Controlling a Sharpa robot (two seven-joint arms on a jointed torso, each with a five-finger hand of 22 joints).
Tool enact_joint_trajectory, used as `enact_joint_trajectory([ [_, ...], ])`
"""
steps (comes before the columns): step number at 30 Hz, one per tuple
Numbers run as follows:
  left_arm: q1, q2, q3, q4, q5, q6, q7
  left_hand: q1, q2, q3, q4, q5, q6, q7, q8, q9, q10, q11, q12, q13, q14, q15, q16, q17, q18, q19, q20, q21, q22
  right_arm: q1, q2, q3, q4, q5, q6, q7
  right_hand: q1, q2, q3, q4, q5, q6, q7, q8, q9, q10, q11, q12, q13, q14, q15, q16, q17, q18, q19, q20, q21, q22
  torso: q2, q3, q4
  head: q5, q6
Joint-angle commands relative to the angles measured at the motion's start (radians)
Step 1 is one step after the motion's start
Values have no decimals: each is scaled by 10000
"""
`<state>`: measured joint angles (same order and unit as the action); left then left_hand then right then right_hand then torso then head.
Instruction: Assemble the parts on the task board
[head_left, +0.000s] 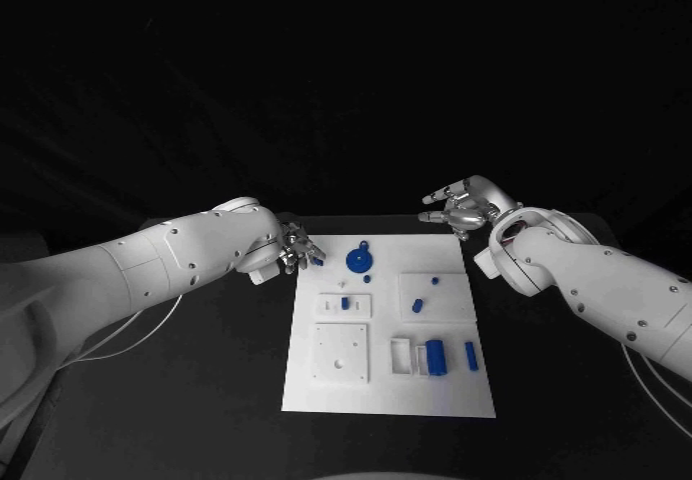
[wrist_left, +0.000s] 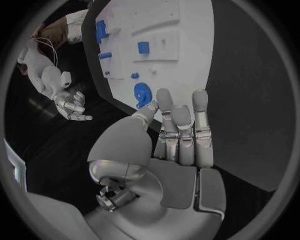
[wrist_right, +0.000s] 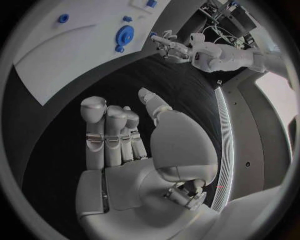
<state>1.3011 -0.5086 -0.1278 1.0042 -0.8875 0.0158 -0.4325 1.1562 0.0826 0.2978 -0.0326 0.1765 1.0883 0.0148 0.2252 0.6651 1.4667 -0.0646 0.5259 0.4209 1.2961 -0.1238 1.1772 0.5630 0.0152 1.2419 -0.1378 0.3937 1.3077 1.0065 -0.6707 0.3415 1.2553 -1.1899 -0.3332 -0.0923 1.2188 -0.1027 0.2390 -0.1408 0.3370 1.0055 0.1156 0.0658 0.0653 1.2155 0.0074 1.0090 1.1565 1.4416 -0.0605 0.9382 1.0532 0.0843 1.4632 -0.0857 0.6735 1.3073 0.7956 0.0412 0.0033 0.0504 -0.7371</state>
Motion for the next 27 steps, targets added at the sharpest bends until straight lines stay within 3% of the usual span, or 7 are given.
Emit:
enact_joint_trajectory([
  [1,42,-323,5,707,-28,-1097,-327,32,-105,516,-493,44,381,-283,186,3106,455,-71,101,-27,101,-8,21,21,-105,75,-32,53,196,-1,-32,3,1,-38,90,30,-95,-6,-24,13,66,30,1,-33,-4,-32,-8,-38,-14,-19,-41,-66,-8,124,519,21,-32,835,-87,-9,129,-24,-77],
  [6,54,-806,-41,1745,-326,-1810,-559,12,-155,520,-478,117,538,-318,105,3066,464,-103,301,-62,248,-38,-5,72,-92,147,-55,121,194,-17,-53,2,-32,-20,99,33,-95,-6,-24,13,66,30,1,-33,-4,-32,-8,-38,-14,-19,-41,-66,-8,124,519,21,-32,835,-148,-12,219,-24,-143],
  [11,-51,-1132,-210,2594,-702,-2499,-726,16,-216,522,-444,113,659,-347,51,3050,471,-130,459,-117,360,-62,-42,136,-91,196,-77,197,196,-88,-51,2,-49,-10,112,41,-95,-6,-24,13,66,30,1,-33,-4,-32,-8,-38,-14,-19,-41,-66,-8,124,519,21,-32,835,-212,-43,276,-34,-253],
  [15,-155,-1267,-404,2973,-900,-2932,-722,10,-251,527,-430,128,726,-366,34,3039,476,-150,546,-134,430,-76,-38,173,-81,230,-86,242,198,-138,-52,2,-55,-8,122,44,-95,-6,-24,13,66,30,1,-33,-4,-32,-8,-38,-14,-19,-41,-66,-8,124,519,21,-32,835,-245,-43,303,-38,-297],
  [18,-219,-1346,-642,3210,-1006,-3203,-699,12,-273,533,-420,133,762,-373,17,3026,479,-157,599,-146,459,-82,-51,192,-76,245,-90,267,197,-174,-51,2,-51,-8,127,46,-95,-6,-24,13,66,30,1,-33,-4,-32,-8,-38,-14,-19,-41,-66,-8,124,519,21,-32,835,-263,-37,321,-54,-351],
  [20,-279,-1372,-735,3316,-1073,-3303,-689,12,-275,535,-418,136,768,-374,15,3024,480,-158,606,-148,464,-83,-51,196,-76,246,-92,270,196,-195,-50,2,-47,-8,129,49,-95,-6,-24,13,66,30,1,-33,-4,-32,-8,-38,-14,-19,-41,-66,-8,124,519,21,-32,835,-249,-39,315,-41,-355],
  [27,-510,-1339,-876,3462,-1248,-3445,-684,17,-298,553,-415,163,804,-381,-2,3013,480,-163,656,-172,493,-90,-63,226,-75,255,-98,299,196,-265,-29,2,-36,-8,133,59,-93,9,-25,26,84,25,3,-34,-5,-34,-8,-38,-14,-16,-42,-72,-8,129,522,19,-63,829,-231,-30,292,-8,-335],
])
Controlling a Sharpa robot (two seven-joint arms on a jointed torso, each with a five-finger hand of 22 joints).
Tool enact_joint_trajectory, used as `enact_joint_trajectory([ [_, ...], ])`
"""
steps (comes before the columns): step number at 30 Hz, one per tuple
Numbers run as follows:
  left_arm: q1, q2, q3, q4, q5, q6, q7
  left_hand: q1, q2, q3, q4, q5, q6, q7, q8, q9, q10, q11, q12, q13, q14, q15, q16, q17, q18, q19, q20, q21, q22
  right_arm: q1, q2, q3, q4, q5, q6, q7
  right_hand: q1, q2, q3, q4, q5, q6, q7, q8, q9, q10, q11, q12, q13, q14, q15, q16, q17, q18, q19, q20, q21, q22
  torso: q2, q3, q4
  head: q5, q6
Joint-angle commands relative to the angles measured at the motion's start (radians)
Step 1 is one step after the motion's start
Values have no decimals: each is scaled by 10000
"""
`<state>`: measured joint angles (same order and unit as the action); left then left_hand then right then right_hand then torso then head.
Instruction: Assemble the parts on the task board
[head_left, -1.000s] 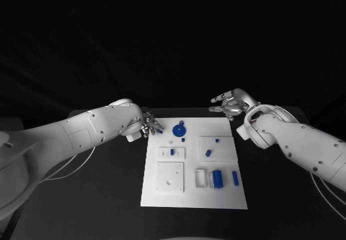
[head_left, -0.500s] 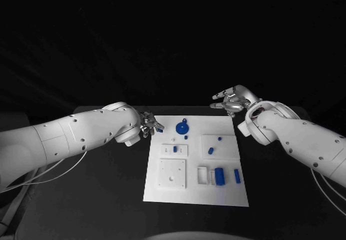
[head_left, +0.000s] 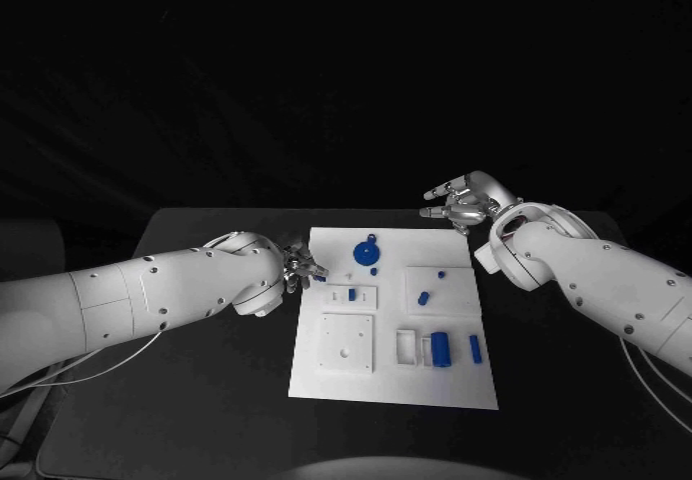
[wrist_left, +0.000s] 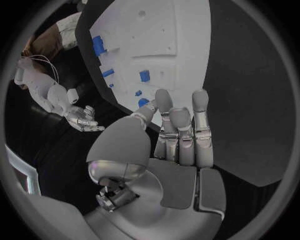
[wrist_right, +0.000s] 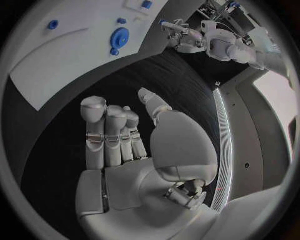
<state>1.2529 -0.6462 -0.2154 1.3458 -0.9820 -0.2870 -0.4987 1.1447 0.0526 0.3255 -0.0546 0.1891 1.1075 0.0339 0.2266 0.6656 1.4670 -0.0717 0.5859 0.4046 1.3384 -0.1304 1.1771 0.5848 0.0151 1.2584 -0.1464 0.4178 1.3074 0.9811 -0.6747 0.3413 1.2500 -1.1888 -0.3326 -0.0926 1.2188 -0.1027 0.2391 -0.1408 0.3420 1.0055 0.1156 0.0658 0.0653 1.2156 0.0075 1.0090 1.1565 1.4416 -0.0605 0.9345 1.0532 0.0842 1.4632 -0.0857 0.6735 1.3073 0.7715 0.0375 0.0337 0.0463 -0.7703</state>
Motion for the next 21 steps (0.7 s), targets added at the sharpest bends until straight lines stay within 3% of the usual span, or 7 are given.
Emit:
enact_joint_trajectory([
  [1,-58,60,-13,48,-324,-408,-20,132,-1,278,-196,41,616,-572,-20,3007,477,-93,63,-13,73,-22,-63,14,-73,89,-11,62,198,-16,14,3,17,-18,127,63,-93,9,-25,26,34,26,3,-34,-5,-35,-9,-38,-14,-16,-42,-35,-8,129,522,19,-63,829,11,10,-10,40,-2],
  [12,-213,222,-132,92,-513,-276,96,117,-1,289,-185,45,624,-571,-32,3007,476,-88,81,-38,73,-19,-79,36,-69,82,-7,75,196,-32,49,3,12,-19,140,69,-105,13,-16,25,70,23,2,-34,-5,-42,-12,-56,-30,-24,-45,-84,-40,145,521,19,-174,796,9,5,-12,20,11],
  [21,-280,342,-168,77,-678,-288,78,120,-10,298,-187,52,630,-572,-37,3018,477,-89,105,-63,86,-20,-92,63,-64,81,-6,87,194,-33,65,3,18,-19,148,77,-116,11,-8,18,118,32,0,-34,-5,-35,-15,-63,-40,-18,-49,-169,-96,149,532,17,-270,766,13,9,-8,-11,-1],
])
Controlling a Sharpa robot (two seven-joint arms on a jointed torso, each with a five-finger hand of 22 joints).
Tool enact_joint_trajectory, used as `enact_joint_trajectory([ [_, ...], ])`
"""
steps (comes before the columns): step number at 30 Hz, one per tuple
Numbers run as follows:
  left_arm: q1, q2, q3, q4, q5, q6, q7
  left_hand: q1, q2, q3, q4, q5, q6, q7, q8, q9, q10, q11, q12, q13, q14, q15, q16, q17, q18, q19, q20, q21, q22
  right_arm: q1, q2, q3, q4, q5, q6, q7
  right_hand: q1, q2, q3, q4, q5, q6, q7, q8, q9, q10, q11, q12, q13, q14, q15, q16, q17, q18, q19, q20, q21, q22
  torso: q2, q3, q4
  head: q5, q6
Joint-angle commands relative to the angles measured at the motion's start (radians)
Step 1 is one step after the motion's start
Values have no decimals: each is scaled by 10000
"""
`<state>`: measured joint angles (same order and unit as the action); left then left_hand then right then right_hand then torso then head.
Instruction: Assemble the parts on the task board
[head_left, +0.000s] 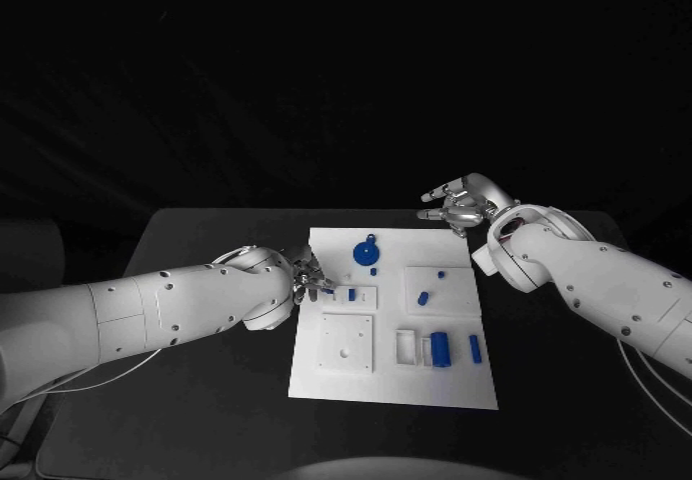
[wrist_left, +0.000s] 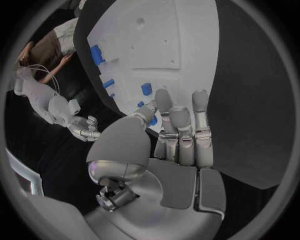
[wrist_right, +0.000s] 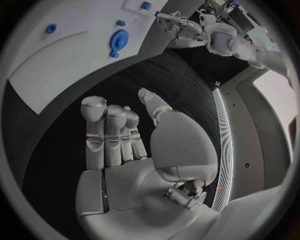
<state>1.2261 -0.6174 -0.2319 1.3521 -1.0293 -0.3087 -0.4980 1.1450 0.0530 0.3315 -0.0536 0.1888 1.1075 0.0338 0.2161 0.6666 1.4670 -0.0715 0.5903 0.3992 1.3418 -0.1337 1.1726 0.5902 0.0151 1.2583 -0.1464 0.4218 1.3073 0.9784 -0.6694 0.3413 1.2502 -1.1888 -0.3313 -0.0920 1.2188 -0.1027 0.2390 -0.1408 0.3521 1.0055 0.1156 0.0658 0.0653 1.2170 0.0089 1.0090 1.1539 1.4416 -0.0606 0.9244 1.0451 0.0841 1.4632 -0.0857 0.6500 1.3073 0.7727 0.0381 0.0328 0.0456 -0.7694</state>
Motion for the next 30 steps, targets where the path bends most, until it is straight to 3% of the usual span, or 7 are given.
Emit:
enact_joint_trajectory([
  [1,-17,74,-8,-1,-213,-65,65,116,-14,237,-197,55,630,-572,68,3008,476,-90,61,-9,51,13,-46,8,-64,82,-6,46,195,-7,13,3,16,-19,137,71,-117,12,-6,16,24,32,1,-34,-5,-48,-29,-62,-14,-16,-49,-68,-14,150,533,17,-40,765,0,3,0,-4,-11],
  [13,-180,277,-38,-234,-779,-39,141,121,-16,247,-209,55,641,-575,63,3013,476,-93,78,-28,59,12,-57,32,-62,82,-7,61,196,-7,11,4,18,-19,141,73,-125,10,3,8,60,33,1,-34,-5,-57,-30,-76,-26,-15,-49,-91,-21,146,536,15,-70,760,12,-4,0,-47,-40],
  [30,-204,441,-30,-503,-963,666,-28,173,-30,277,-278,44,623,-557,18,2990,472,-82,47,-80,43,21,-101,66,-60,53,0,64,193,-7,23,4,13,-19,154,71,-136,12,19,-11,101,37,0,-34,-5,-52,-32,-72,-28,-2,-52,-95,-6,143,545,11,-85,766,9,2,-6,-53,-68],
])
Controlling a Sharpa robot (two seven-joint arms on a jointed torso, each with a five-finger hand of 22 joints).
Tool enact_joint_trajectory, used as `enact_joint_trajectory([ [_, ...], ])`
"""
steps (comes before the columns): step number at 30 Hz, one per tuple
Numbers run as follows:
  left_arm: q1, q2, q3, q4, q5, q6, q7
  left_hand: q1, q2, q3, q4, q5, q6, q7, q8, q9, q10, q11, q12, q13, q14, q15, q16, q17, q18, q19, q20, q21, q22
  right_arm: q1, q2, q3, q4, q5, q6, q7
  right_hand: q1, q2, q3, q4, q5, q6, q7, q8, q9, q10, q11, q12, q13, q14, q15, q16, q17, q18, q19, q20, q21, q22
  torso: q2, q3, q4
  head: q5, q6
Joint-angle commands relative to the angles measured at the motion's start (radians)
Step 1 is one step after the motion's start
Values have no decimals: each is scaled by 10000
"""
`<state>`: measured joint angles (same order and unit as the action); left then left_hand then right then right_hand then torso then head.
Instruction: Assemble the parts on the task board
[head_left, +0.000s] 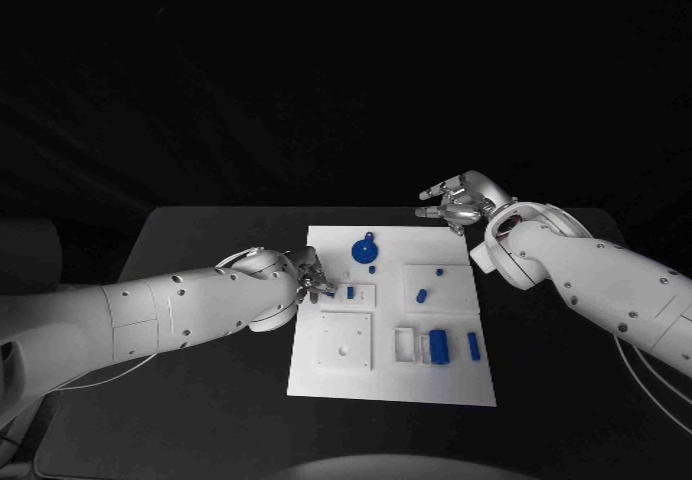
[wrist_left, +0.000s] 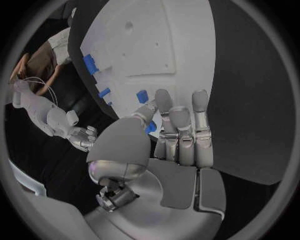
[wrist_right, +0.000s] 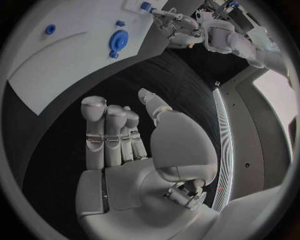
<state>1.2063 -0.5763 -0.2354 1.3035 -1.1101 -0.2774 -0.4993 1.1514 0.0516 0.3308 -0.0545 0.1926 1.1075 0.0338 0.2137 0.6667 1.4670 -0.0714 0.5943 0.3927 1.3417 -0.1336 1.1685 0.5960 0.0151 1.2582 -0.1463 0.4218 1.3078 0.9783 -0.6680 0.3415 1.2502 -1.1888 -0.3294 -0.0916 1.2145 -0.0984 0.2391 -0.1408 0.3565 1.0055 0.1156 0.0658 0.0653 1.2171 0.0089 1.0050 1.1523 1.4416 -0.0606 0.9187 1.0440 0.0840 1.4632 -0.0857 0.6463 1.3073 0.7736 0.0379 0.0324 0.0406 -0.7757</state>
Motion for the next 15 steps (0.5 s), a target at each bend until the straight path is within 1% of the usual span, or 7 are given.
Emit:
enact_joint_trajectory([
  [1,-5,34,5,-26,-157,388,-18,118,-15,285,-274,5,625,-557,41,2989,472,-84,2,-16,44,19,-62,13,-60,54,-1,67,189,-6,8,3,12,-19,136,67,-93,-31,19,-11,57,36,0,-34,-5,-53,-33,-32,-11,-2,-52,-39,5,143,545,11,-49,766,2,2,0,-14,-12],
  [8,-5,57,7,-38,-164,713,-44,126,-22,278,-279,-22,615,-548,27,2978,469,-73,-18,-20,26,25,-76,17,-62,40,4,63,187,-6,3,3,11,-19,141,66,-93,-31,19,-11,57,36,0,-34,-5,-53,-33,-32,-11,-2,-52,-39,5,143,545,11,-49,766,-4,2,5,-28,-44],
  [15,-4,82,9,-72,-167,789,-63,126,-22,278,-279,-22,615,-548,27,2978,469,-73,-18,-20,26,25,-76,17,-62,40,4,63,187,-6,8,3,10,-19,143,68,-93,-31,19,-11,57,36,0,-34,-5,-53,-33,-32,-11,-2,-52,-39,5,143,545,11,-49,766,-4,3,3,-23,-34],
])
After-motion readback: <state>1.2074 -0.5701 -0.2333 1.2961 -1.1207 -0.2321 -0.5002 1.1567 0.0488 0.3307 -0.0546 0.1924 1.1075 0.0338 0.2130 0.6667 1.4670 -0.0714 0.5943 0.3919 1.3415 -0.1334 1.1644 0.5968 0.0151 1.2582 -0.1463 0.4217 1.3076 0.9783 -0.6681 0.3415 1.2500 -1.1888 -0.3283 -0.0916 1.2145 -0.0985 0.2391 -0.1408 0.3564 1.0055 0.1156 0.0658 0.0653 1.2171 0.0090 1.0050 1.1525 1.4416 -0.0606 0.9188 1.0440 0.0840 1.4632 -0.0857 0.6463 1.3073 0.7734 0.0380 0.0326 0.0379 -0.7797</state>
